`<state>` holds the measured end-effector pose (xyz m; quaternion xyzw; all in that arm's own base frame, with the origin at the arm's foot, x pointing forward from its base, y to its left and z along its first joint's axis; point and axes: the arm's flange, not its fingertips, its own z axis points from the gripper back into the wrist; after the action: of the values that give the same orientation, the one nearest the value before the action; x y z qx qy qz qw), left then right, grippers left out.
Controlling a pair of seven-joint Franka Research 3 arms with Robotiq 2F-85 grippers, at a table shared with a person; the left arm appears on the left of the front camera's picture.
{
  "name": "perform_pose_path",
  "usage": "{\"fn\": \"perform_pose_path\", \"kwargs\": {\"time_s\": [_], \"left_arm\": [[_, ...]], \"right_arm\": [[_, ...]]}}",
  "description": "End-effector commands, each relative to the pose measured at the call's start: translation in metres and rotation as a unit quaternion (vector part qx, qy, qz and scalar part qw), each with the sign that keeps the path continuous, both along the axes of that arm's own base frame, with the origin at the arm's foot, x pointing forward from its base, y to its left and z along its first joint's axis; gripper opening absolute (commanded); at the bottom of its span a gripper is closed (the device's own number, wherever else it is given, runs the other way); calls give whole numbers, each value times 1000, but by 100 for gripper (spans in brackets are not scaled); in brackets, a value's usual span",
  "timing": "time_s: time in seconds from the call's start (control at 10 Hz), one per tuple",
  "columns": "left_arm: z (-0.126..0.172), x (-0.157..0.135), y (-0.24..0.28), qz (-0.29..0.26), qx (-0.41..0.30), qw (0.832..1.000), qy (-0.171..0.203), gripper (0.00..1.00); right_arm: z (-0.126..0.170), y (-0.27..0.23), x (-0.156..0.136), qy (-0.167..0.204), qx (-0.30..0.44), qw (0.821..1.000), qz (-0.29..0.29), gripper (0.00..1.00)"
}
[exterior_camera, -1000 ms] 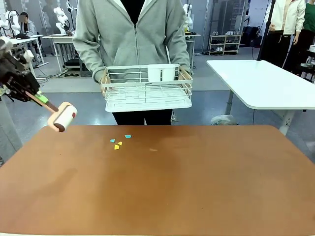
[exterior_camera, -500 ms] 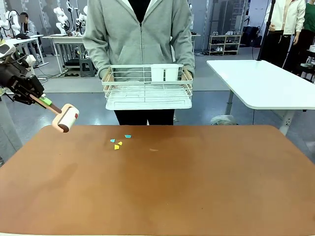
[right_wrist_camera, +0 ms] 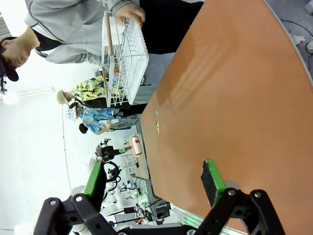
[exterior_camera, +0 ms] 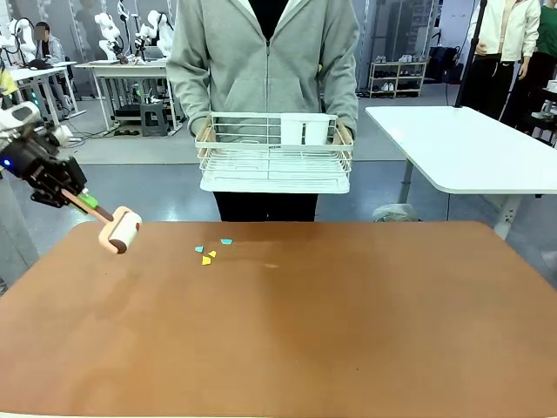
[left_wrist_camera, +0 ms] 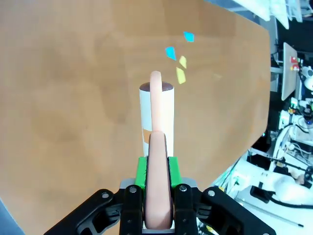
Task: Clean the table.
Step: Clean the table with the Lint Roller when the human lifts the Dish drying rack.
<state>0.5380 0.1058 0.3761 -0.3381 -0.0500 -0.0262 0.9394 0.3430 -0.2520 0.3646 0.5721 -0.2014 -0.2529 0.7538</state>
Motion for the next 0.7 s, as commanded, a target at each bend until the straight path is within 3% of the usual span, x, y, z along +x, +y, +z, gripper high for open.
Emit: {"fn": "perform_pose_path", "kwargs": {"time_s": [0.0, 0.4, 0.5, 0.6], "left_arm": [[-18, 25, 0, 25, 5, 1000, -17, 21], [-52, 46, -1, 44, 4, 999, -2, 21], [-57, 52, -1, 40, 2, 999, 10, 18], [-61, 57, -1, 39, -4, 999, 12, 6]], "right_arm": [[3, -1, -1, -1, 1, 1000, -2, 100], [3, -1, -1, -1, 1, 1000, -2, 100], [3, -1, -1, -1, 1, 1000, -2, 100], [3, -1, -1, -1, 1, 1000, -2, 100]]}}
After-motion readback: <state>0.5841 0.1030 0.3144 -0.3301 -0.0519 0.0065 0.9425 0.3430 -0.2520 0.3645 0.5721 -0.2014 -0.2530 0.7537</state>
